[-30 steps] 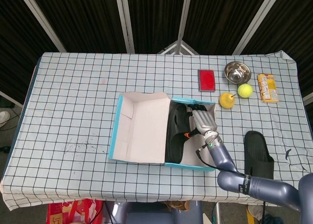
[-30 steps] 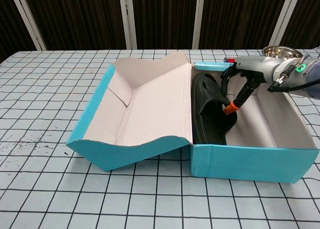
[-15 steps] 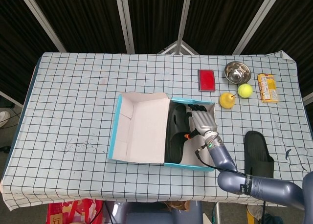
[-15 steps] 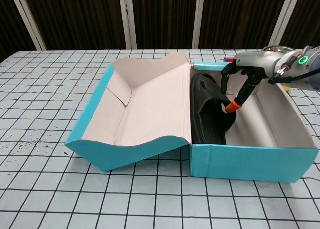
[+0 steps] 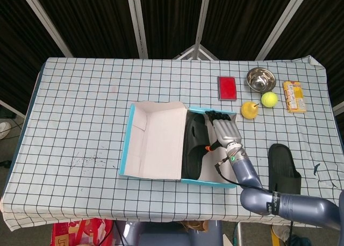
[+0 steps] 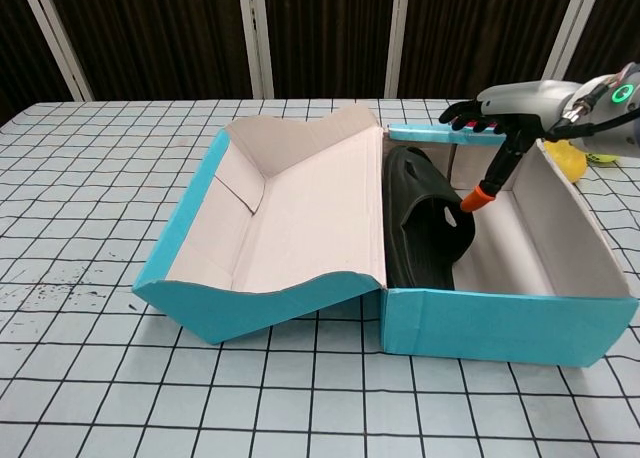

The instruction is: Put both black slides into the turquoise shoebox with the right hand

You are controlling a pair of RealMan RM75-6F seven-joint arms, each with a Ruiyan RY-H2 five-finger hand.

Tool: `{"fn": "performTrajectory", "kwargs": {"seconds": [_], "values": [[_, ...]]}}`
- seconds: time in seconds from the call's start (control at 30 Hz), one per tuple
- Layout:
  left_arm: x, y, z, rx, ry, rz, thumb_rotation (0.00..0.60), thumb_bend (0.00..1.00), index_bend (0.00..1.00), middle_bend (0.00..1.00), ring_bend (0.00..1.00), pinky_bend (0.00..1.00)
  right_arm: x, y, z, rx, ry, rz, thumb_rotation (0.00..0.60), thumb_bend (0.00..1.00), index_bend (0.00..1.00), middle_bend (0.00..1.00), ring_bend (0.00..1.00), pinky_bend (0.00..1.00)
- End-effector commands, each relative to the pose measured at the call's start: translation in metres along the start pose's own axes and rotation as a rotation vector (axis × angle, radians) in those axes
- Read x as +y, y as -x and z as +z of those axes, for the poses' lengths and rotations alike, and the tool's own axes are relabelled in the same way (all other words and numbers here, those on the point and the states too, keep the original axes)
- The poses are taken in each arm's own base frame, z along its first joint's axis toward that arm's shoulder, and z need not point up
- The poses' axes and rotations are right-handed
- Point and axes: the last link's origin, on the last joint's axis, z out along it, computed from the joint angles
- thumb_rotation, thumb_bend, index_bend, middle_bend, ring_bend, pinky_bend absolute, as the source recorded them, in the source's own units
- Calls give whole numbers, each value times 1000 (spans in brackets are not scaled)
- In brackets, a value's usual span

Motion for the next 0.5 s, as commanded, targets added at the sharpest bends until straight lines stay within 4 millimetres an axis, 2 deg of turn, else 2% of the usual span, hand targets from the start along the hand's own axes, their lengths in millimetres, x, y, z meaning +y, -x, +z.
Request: {"fn": "performTrajectory", "kwargs": {"seconds": [0.03,0.23,0.5], "values": [[1,1,0,-3,2,1,600,813,229,96,59,135,3,-5,-4,-2,14,-18,600,0,0,66,5,0],[2,1,0,-7,8,0,600,813,229,96,59,135,8,-25,-20,26,33,-33,600,0,0,65,5,0],[4,-1,-3,-6,21,-7,600,813,229,96,59,135,23,-68,-63,95,73,-58,600,0,0,65,5,0]]}}
